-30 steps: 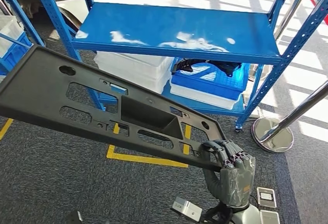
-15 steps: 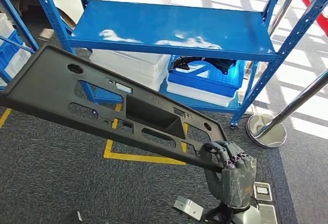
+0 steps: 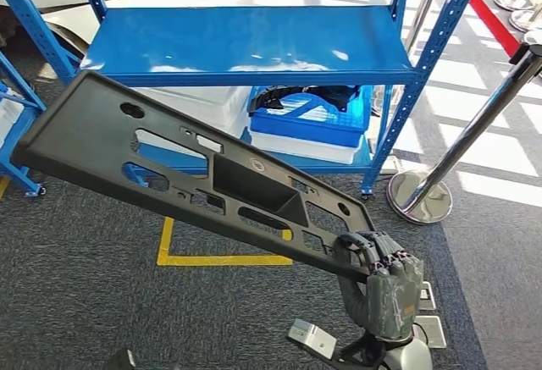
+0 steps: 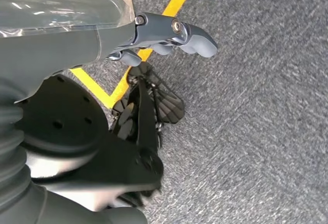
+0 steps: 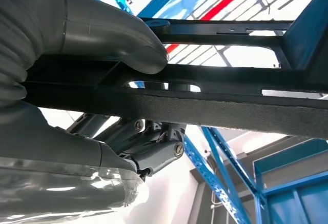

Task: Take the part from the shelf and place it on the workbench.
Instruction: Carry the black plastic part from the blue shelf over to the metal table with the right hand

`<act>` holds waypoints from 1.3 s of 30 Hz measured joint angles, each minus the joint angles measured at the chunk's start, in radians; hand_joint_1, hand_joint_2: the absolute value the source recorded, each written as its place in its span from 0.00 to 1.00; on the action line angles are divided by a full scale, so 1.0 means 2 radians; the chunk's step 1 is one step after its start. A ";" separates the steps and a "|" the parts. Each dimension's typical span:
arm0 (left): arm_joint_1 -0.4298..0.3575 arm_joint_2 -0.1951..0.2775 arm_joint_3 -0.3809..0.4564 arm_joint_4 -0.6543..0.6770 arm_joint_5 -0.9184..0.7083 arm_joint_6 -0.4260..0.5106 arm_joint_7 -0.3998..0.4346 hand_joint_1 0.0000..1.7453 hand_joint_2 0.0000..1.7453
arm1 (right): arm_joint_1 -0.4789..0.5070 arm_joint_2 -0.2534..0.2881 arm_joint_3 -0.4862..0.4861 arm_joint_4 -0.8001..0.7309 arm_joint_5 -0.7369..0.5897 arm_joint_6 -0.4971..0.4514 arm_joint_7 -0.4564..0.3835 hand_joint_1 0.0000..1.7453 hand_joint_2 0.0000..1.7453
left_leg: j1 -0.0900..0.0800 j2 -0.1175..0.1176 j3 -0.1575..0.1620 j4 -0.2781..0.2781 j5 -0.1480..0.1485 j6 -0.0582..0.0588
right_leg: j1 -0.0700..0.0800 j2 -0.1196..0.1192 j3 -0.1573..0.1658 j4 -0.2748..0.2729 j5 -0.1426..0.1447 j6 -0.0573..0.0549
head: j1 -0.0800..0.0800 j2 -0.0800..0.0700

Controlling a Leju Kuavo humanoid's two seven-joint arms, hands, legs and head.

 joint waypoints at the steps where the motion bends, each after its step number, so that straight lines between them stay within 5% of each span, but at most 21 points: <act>1: 0.000 0.000 0.000 0.000 0.000 0.000 0.000 0.00 1.00 | 0.000 0.000 0.000 0.000 0.000 0.000 0.000 1.00 1.00 | 0.001 -0.006 0.015 -0.029 0.011 0.001 | 0.000 0.004 -0.002 0.003 0.000 0.001 | 0.000 0.000; 4: 0.000 0.000 0.000 0.000 0.000 0.000 0.001 0.00 1.00 | -0.001 0.000 0.000 0.001 0.000 0.000 0.002 1.00 1.00 | 0.001 -0.022 0.032 -0.069 0.019 0.003 | 0.000 0.014 -0.012 0.011 0.000 0.006 | 0.001 0.000; 7: -0.001 0.000 0.000 0.000 0.001 0.000 0.001 0.00 1.00 | -0.001 0.000 0.000 0.001 0.002 -0.001 0.005 1.00 1.00 | 0.001 -0.015 0.031 -0.073 0.023 0.011 | -0.002 0.015 -0.017 0.016 -0.002 0.014 | 0.001 0.000; 9: -0.002 -0.001 0.000 0.000 0.001 0.000 0.001 0.00 1.00 | -0.001 0.000 0.000 0.001 0.003 -0.001 0.007 1.00 1.00 | 0.004 -0.007 0.031 -0.075 0.026 0.015 | -0.003 0.001 -0.032 0.050 -0.025 0.020 | 0.003 0.000; 11: -0.002 -0.001 0.000 0.000 0.001 0.000 0.001 0.00 1.00 | -0.001 -0.001 0.000 0.001 0.004 -0.001 0.008 1.00 1.00 | 0.004 0.001 0.031 -0.076 0.026 0.015 | -0.007 -0.011 -0.059 0.114 -0.057 0.027 | 0.004 0.000; 13: -0.001 0.000 0.000 0.000 0.001 0.001 0.002 0.00 1.00 | 0.001 -0.001 0.000 0.001 0.004 -0.001 0.010 1.00 1.00 | 0.004 0.010 0.031 -0.075 0.026 0.015 | -0.011 -0.015 -0.073 0.148 -0.064 0.031 | 0.004 0.000; 14: -0.001 0.000 0.000 0.000 0.001 0.001 0.002 0.00 1.00 | 0.001 -0.001 -0.001 0.000 0.004 -0.001 0.011 1.00 1.00 | 0.004 0.013 0.031 -0.075 0.026 0.015 | -0.012 -0.016 -0.066 0.137 -0.054 0.032 | 0.004 0.000; 16: -0.002 -0.001 0.000 0.000 0.001 0.001 0.002 0.00 1.00 | 0.001 -0.001 -0.001 -0.001 0.004 -0.001 0.011 1.00 1.00 | 0.005 0.019 0.033 -0.076 0.025 0.013 | -0.013 -0.024 -0.032 0.070 -0.022 0.031 | 0.004 0.000; 18: -0.003 -0.001 0.000 0.000 0.001 0.001 0.002 0.00 1.00 | 0.000 -0.001 -0.001 -0.003 0.004 -0.001 0.011 1.00 1.00 | 0.004 0.023 0.033 -0.076 0.024 0.009 | -0.009 -0.034 -0.006 0.016 -0.005 0.027 | 0.003 0.000; 21: -0.003 -0.001 0.000 0.000 0.001 0.001 0.003 0.00 1.00 | 0.001 -0.001 -0.002 -0.004 0.004 -0.001 0.011 1.00 1.00 | 0.004 0.029 0.034 -0.080 0.025 -0.001 | -0.006 -0.030 -0.003 0.003 -0.002 0.017 | 0.003 0.000; 23: -0.004 -0.001 0.000 0.000 0.001 0.000 0.003 0.00 1.00 | 0.001 -0.001 -0.003 -0.005 0.005 -0.001 0.011 1.00 1.00 | 0.004 0.021 0.031 -0.072 0.016 -0.006 | -0.008 -0.025 -0.002 -0.003 0.003 0.009 | 0.002 0.000; 26: -0.003 -0.001 0.000 0.000 0.001 0.000 0.003 0.00 1.00 | 0.001 -0.001 -0.004 -0.006 0.006 -0.001 0.012 1.00 1.00 | 0.003 0.005 -0.005 0.009 -0.028 -0.006 | -0.007 -0.017 -0.002 -0.006 0.005 0.003 | 0.002 0.000; 28: -0.002 0.000 0.000 0.000 0.001 0.000 0.003 0.00 1.00 | 0.002 -0.001 -0.005 -0.006 0.007 -0.001 0.012 1.00 1.00 | 0.002 0.002 -0.027 0.055 -0.039 -0.006 | -0.005 -0.009 -0.003 -0.006 0.006 0.002 | 0.002 0.000; 29: -0.002 0.000 0.000 0.000 0.001 0.000 0.003 0.00 1.00 | 0.002 -0.001 -0.005 -0.005 0.007 -0.001 0.012 1.00 1.00 | 0.002 0.002 -0.025 0.050 -0.030 -0.005 | -0.005 -0.004 -0.002 -0.005 0.006 0.002 | 0.002 0.000; 31: -0.002 0.000 0.000 0.000 0.001 0.000 0.003 0.00 1.00 | 0.002 -0.001 -0.006 -0.005 0.008 -0.001 0.012 1.00 1.00 | 0.003 -0.004 0.000 -0.009 0.007 -0.003 | -0.004 0.005 -0.002 -0.003 0.005 0.003 | 0.002 0.000; 33: -0.002 0.000 0.000 0.000 0.000 0.000 0.003 0.00 1.00 | 0.002 -0.001 -0.007 -0.006 0.008 -0.001 0.013 1.00 1.00 | 0.004 -0.014 0.024 -0.064 0.028 -0.001 | -0.003 0.013 -0.005 0.002 0.003 0.006 | 0.002 0.000; 36: -0.003 0.000 0.000 0.000 -0.001 0.001 0.004 0.00 1.00 | 0.004 -0.001 -0.008 -0.006 0.007 -0.001 0.014 1.00 1.00 | 0.002 -0.016 0.028 -0.077 0.029 0.003 | -0.004 0.021 -0.011 0.004 0.004 0.012 | 0.003 0.000; 39: -0.003 -0.001 0.000 0.000 0.000 0.000 0.004 0.00 1.00 | 0.007 -0.002 -0.008 -0.008 0.009 -0.001 0.015 1.00 1.00 | 0.005 -0.008 0.030 -0.080 0.031 0.010 | -0.004 0.007 -0.022 0.031 -0.015 0.019 | 0.005 0.000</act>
